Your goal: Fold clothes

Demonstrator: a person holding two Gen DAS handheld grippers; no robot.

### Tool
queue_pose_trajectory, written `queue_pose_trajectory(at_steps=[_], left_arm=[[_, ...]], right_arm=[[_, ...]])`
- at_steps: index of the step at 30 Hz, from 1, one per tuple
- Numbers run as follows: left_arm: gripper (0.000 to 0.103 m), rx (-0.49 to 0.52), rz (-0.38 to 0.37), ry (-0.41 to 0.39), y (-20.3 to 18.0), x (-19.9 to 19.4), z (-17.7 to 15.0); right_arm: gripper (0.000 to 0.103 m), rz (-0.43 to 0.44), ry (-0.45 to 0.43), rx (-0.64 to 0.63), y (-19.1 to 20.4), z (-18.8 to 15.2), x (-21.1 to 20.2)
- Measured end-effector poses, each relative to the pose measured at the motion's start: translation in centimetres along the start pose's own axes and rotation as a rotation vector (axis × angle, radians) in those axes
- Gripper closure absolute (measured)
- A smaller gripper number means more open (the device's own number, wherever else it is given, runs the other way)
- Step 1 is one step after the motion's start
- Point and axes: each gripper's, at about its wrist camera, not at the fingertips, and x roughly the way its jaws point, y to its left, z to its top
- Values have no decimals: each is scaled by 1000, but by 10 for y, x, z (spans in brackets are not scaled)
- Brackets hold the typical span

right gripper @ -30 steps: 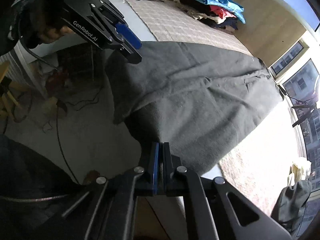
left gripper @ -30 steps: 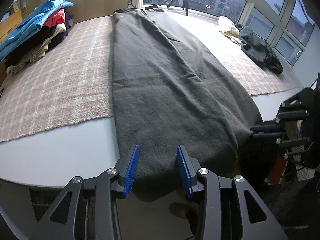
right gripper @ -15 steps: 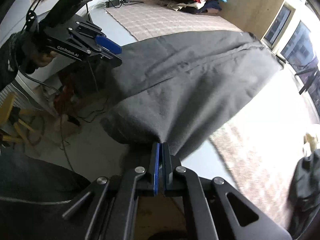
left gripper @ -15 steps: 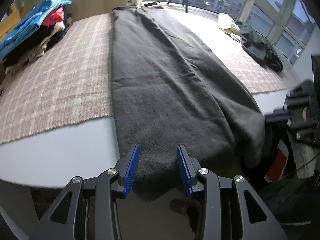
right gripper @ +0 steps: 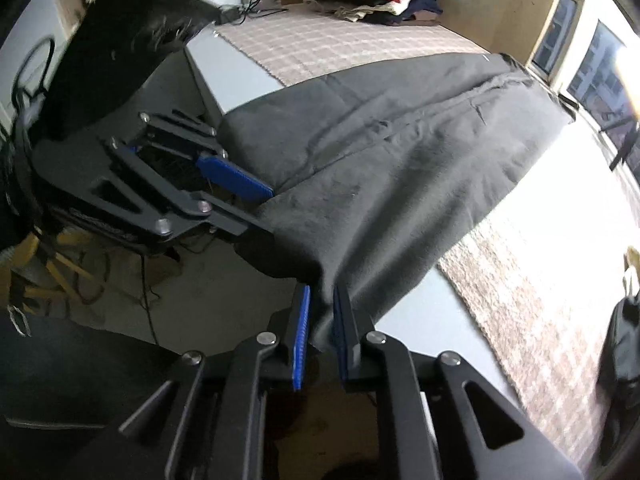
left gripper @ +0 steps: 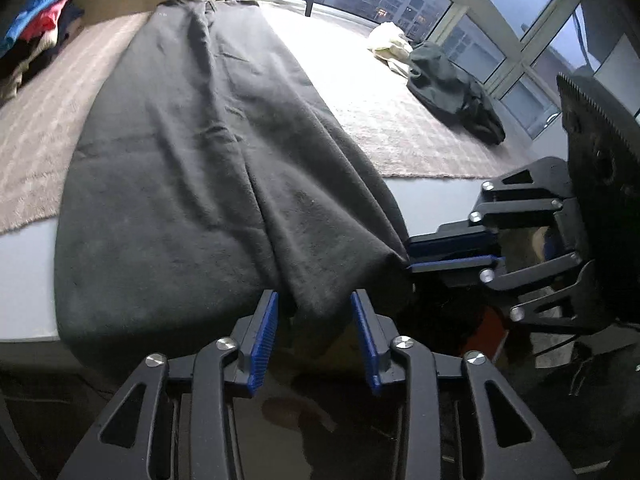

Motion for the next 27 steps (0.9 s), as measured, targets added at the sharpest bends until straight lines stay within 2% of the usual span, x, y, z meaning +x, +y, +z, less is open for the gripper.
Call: queue_pose_trajectory(at_steps=[1, 5, 6, 10, 14, 16, 19, 22, 23, 25, 27], left_arm=[[99, -1, 2, -2, 0, -1, -1], [100, -11, 3, -6, 3, -8, -3], [100, -13, 3, -8, 4, -10, -4], [100, -32, -1, -23, -1, -19, -5], [100, -61, -47, -52, -9, -29, 3], [100, -77, -54, -51, -12, -30, 9], [100, -112, -44, -25, -14, -25, 17], [100, -152, -37, 12, -15, -18, 19], [100, -163, -30, 27, -16, -14, 19], [100, -192, -31, 49, -17, -8, 19], [100, -222, -36, 69, -18, -3, 18]], right_arm=[[90, 19, -6, 19, -4, 0, -4], [89, 52, -61, 119, -41, 6, -34], [87, 27, -83, 147, -59, 15, -44], [71, -69, -170, 259, -134, 51, -83], [70, -35, -207, 414, -226, 110, -90], [69, -25, -216, 473, -272, 145, -74], [69, -110, -175, 403, -323, 212, -19], [69, -300, -25, 184, -345, 259, 43], [69, -341, 33, 193, -361, 268, 65], [69, -270, 63, 302, -390, 273, 87], [69, -237, 73, 291, -393, 281, 103]])
